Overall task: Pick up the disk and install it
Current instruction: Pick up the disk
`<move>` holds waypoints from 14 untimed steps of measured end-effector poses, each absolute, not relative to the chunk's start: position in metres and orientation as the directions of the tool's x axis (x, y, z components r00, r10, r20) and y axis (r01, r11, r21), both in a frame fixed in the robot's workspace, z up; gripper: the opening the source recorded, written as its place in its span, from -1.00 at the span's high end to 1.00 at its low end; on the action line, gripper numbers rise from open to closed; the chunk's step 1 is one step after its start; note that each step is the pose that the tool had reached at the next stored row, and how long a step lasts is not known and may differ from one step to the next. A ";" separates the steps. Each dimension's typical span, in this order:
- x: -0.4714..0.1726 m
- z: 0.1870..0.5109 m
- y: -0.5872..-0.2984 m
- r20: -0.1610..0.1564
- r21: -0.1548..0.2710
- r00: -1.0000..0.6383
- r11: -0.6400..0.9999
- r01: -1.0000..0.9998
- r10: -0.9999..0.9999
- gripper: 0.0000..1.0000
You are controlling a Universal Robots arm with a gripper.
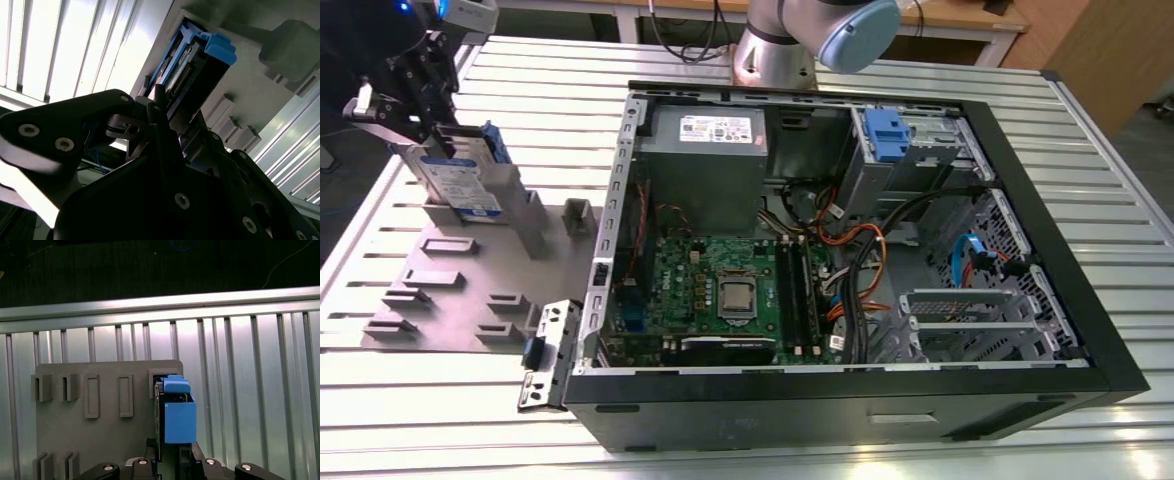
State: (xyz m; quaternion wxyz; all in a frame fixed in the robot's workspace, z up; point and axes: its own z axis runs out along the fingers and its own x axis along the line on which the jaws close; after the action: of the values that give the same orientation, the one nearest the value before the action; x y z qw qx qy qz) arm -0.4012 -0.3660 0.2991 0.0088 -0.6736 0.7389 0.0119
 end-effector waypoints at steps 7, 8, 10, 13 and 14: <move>-0.401 0.299 -0.366 -0.028 0.006 -0.042 0.042 -0.999 -0.999 0.29; -0.401 0.298 -0.366 -0.028 0.006 -0.033 0.033 -0.999 -0.999 0.29; -0.401 0.298 -0.367 -0.027 0.006 -0.022 0.022 -1.000 -0.999 0.29; -0.401 0.298 -0.367 -0.026 0.006 -0.018 0.018 -1.000 -1.000 0.29; -0.401 0.298 -0.367 -0.026 0.006 -0.018 0.018 -1.000 -1.000 0.29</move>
State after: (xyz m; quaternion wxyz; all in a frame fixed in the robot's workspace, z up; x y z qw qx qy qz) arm -0.4012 -0.3665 0.2984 0.0072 -0.7006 0.7134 0.0111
